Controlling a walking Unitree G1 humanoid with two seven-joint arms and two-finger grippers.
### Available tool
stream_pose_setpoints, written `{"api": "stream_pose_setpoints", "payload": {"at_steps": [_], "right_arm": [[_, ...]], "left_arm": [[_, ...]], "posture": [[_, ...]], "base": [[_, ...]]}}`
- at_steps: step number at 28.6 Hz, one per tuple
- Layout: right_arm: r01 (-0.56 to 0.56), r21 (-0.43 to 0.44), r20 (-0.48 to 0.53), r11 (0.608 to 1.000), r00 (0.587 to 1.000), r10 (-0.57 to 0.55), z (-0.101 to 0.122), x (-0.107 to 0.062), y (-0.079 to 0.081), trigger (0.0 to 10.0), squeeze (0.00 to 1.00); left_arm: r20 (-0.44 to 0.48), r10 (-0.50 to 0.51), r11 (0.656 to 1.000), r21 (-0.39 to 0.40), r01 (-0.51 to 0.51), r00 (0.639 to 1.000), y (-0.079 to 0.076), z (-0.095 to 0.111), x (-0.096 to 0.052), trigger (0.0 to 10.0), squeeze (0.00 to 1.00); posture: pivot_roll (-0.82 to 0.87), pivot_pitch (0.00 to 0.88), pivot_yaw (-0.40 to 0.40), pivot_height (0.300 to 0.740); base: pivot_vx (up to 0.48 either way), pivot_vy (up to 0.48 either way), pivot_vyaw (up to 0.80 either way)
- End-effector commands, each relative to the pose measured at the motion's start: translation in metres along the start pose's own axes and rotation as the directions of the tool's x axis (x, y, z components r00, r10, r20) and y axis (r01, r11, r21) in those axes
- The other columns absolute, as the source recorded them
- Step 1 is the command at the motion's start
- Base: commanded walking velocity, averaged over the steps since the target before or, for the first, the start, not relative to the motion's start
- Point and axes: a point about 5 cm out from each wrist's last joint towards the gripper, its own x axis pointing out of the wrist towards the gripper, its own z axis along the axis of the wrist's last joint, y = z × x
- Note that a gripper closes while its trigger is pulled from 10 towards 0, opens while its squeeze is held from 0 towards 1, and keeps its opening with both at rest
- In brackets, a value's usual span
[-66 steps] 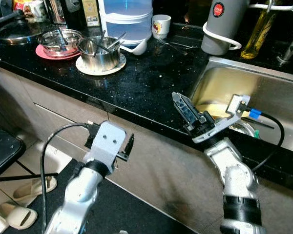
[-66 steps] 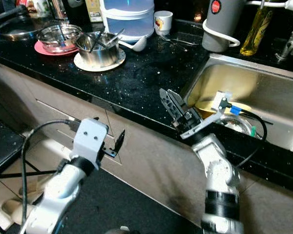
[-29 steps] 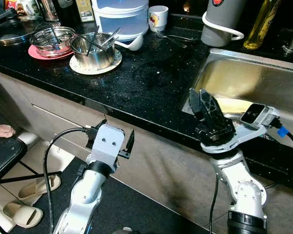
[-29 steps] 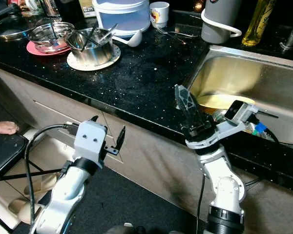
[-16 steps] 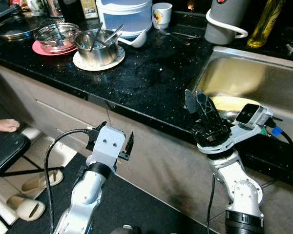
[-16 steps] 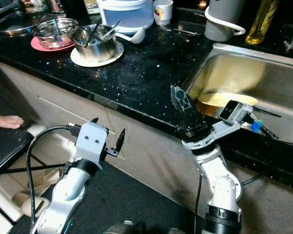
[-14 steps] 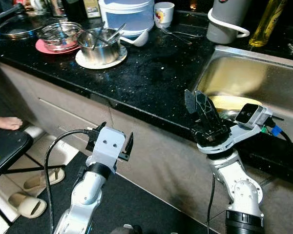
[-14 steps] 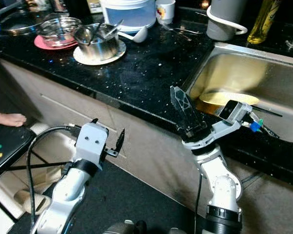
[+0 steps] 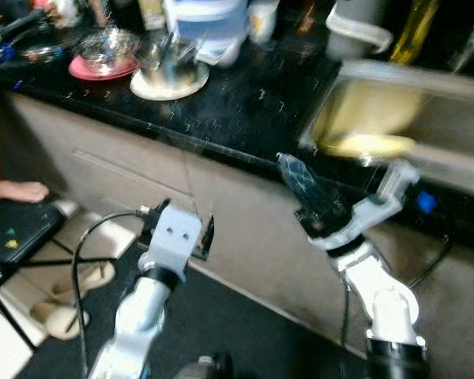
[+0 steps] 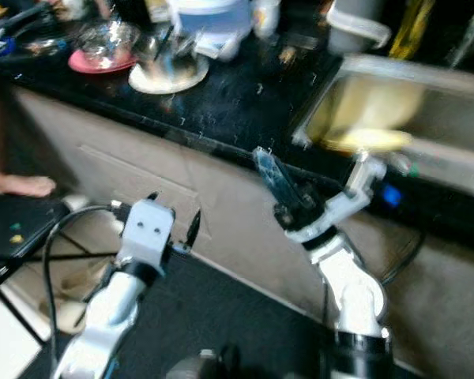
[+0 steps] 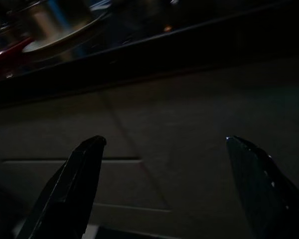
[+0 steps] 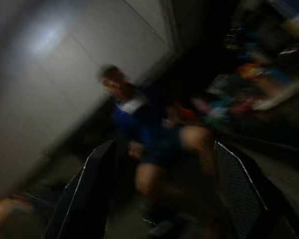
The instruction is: Kitchen organization
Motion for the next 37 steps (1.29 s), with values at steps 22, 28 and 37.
{"api": "stream_pose_setpoints", "payload": {"at_steps": [22, 28, 37], "right_arm": [[0.038, -0.744, -0.523, 0.667, 0.589, -0.617, -0.045, -0.044, -0.062, 10.0, 0.0], [0.339, -0.827, -0.255, 0.448, 0.484, -0.837, -0.029, -0.056, -0.086, 10.0, 0.0], [0.403, -0.877, -0.111, 0.263, 0.364, -0.925, -0.021, -0.075, -0.089, 10.0, 0.0]], "left_arm": [[-0.128, 0.003, 0.991, 0.136, 0.015, 0.992, 0.02, -0.021, 0.014, 10.0, 0.0], [-0.193, 0.104, 0.988, 0.133, -0.079, 0.976, 0.033, -0.034, 0.008, 10.0, 0.0], [-0.239, 0.165, 0.983, 0.115, -0.14, 0.957, 0.034, -0.036, -0.002, 10.0, 0.0]], "posture": [[0.0, 0.079, -0.018, 0.74], [0.0, 0.083, -0.018, 0.74], [0.0, 0.093, -0.017, 0.74]], "base": [[0.0, 0.0, 0.0], [0.0, 0.0, 0.0], [0.0, 0.0, 0.0]]}}
